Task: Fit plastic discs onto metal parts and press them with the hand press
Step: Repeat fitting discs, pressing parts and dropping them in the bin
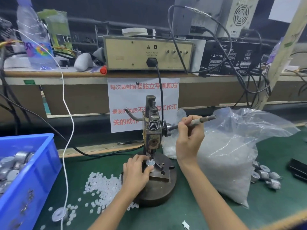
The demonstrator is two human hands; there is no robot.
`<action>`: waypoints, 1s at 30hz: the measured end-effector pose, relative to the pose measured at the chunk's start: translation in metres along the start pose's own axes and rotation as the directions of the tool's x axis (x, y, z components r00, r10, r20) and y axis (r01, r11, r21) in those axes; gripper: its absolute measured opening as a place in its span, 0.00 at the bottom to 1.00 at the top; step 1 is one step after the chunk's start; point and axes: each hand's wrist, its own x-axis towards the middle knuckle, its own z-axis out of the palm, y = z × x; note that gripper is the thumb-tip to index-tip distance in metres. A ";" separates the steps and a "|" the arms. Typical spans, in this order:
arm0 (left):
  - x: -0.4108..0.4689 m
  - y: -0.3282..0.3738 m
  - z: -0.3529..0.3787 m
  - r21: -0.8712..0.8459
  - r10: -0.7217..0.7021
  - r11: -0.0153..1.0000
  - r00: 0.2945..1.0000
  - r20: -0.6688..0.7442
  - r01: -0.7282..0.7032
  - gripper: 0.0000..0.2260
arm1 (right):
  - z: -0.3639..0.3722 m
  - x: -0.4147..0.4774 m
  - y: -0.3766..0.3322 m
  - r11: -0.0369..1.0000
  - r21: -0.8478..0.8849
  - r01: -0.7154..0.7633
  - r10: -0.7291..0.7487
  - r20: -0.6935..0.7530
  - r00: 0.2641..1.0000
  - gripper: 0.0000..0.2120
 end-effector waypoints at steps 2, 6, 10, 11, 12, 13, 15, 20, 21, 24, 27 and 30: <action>0.000 0.000 0.001 0.015 0.013 1.000 1.000 0.004 -0.014 0.14 | 0.006 0.011 0.000 1.000 0.012 -0.013 0.013 -0.008 1.000 0.12; -0.002 -0.001 0.001 0.059 0.024 0.998 0.999 0.036 -0.026 0.16 | 0.017 0.026 0.003 0.971 0.018 -0.237 0.233 0.124 0.964 0.20; -0.004 -0.002 0.000 0.138 0.041 0.989 0.999 0.029 -0.045 0.18 | -0.008 -0.014 0.022 0.937 -0.191 -0.293 0.331 0.217 0.918 0.18; -0.006 0.000 0.000 0.129 0.035 0.991 0.999 -0.001 -0.035 0.17 | -0.020 -0.028 0.027 0.926 -0.239 -0.293 0.350 0.249 0.903 0.15; -0.009 0.003 -0.001 0.123 0.033 0.992 0.999 -0.031 -0.029 0.16 | -0.032 -0.041 0.032 0.908 -0.277 -0.313 0.388 0.277 0.879 0.14; -0.014 0.008 -0.002 0.125 0.041 0.992 0.998 -0.057 -0.033 0.16 | -0.043 -0.054 0.036 0.886 -0.312 -0.343 0.433 0.296 0.851 0.14; -0.028 0.018 0.000 0.105 0.098 0.991 0.990 -0.099 -0.087 0.15 | -0.065 -0.077 0.042 0.846 -0.371 -0.383 0.502 0.312 0.806 0.14; -0.069 0.061 0.016 -0.158 0.278 0.947 0.960 -0.023 -0.279 0.12 | -0.117 -0.096 0.037 0.726 -0.391 -0.566 0.686 0.356 0.634 0.08; -0.077 0.071 0.022 -0.196 0.316 0.931 0.949 0.015 -0.307 0.12 | -0.129 -0.096 0.032 0.699 -0.384 -0.603 0.715 0.354 0.603 0.09; -0.101 0.106 0.040 -0.269 0.388 0.900 0.911 0.138 -0.342 0.13 | -0.174 -0.102 0.016 0.637 -0.384 -0.669 0.771 0.279 0.573 0.11; -0.133 0.136 0.062 -0.336 0.467 0.865 0.841 0.272 -0.372 0.13 | -0.232 -0.121 0.000 0.537 -0.383 -0.752 0.839 0.151 0.523 0.10; -0.169 0.155 0.079 -0.398 0.524 0.835 0.772 0.360 -0.381 0.11 | -0.292 -0.150 -0.013 0.425 -0.371 -0.826 0.891 0.012 0.453 0.10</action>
